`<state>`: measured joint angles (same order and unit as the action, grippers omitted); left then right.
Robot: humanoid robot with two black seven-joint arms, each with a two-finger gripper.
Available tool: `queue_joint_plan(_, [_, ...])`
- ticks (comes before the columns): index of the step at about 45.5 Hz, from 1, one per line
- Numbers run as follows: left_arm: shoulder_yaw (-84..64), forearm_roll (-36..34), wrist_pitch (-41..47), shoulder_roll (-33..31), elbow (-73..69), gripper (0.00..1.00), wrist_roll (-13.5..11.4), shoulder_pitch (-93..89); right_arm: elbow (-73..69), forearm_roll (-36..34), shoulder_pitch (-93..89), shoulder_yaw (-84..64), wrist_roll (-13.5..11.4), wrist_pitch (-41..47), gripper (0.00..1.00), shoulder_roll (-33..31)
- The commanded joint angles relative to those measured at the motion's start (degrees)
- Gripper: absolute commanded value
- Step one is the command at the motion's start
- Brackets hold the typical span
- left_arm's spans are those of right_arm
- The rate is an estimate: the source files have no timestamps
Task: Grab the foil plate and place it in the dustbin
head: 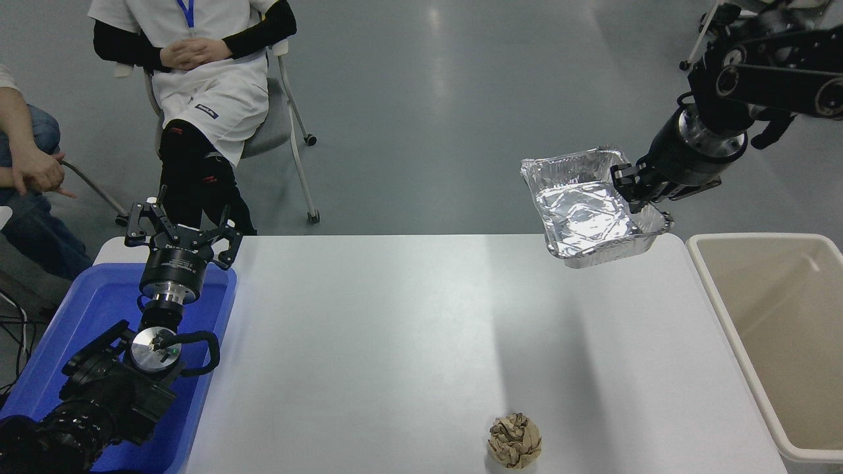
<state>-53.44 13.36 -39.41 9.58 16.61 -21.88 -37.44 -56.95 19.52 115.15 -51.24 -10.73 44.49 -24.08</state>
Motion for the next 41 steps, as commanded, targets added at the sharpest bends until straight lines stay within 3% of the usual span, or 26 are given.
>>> queue_joint_plan(1, [0.0, 0.0, -0.1, 0.0, 0.0, 0.99, 0.0, 0.0, -0.1, 0.3, 6.8, -0.4, 0.0, 0.5, 0.0, -3.1])
queue_joint_plan(26, [0.0, 0.0, 0.0, 0.0, 0.0, 0.99, 0.0, 0.0, 0.3, 2.6, 7.7, -1.7, 0.0, 0.5, 0.0, -4.5])
queue_joint_plan(41, [0.0, 0.0, 0.0, 0.0, 0.0, 0.99, 0.0, 0.0, 0.8, 8.0, 4.6, -1.7, 0.0, 0.5, 0.0, -14.1])
